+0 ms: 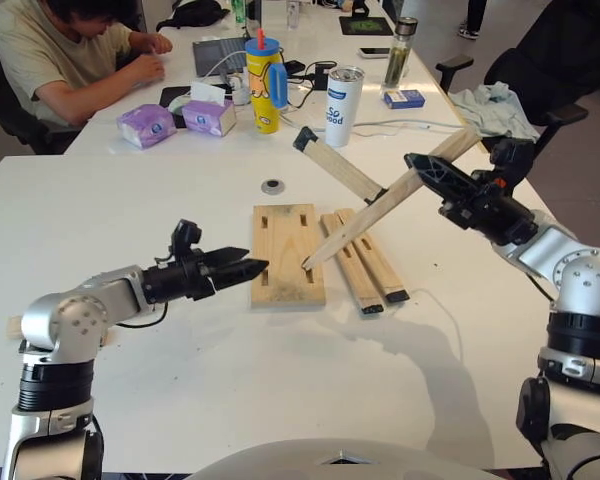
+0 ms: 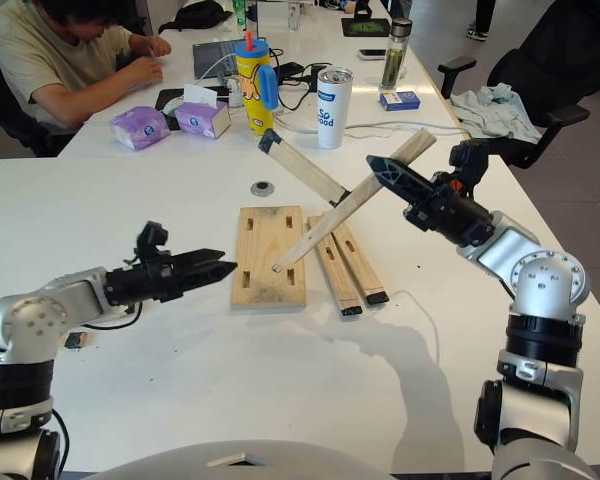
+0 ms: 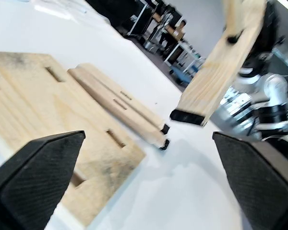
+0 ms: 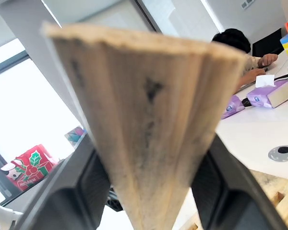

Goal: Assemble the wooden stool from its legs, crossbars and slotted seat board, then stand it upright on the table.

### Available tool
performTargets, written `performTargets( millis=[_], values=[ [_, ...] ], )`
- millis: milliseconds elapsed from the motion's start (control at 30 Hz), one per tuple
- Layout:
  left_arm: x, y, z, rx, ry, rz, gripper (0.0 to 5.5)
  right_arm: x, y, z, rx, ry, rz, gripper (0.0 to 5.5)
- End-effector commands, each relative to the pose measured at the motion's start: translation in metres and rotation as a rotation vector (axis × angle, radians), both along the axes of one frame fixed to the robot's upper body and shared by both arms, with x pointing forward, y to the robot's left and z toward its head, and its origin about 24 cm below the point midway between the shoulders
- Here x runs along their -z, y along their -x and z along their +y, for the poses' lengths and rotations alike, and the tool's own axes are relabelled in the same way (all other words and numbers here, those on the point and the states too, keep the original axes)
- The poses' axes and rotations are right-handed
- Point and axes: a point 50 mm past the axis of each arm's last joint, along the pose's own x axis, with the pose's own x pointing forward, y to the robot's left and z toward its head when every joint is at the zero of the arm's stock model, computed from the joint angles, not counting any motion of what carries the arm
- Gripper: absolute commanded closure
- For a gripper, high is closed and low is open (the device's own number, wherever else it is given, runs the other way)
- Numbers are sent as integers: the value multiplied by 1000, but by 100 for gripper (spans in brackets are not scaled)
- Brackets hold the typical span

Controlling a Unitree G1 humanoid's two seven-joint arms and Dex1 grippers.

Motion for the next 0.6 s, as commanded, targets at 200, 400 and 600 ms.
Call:
performTargets(
  millis=[200,400,600],
  values=[
    [36,2,-42,230,-461,-461,57,2,-33,8,-102,109,-142,343],
    [44,-7,-52,251,-584,-583,57,13,-45,16,-146,170,-174,343],
    [61,-9,-53,297,-663,-573,57,21,-53,25,-197,238,-189,343]
  ],
)
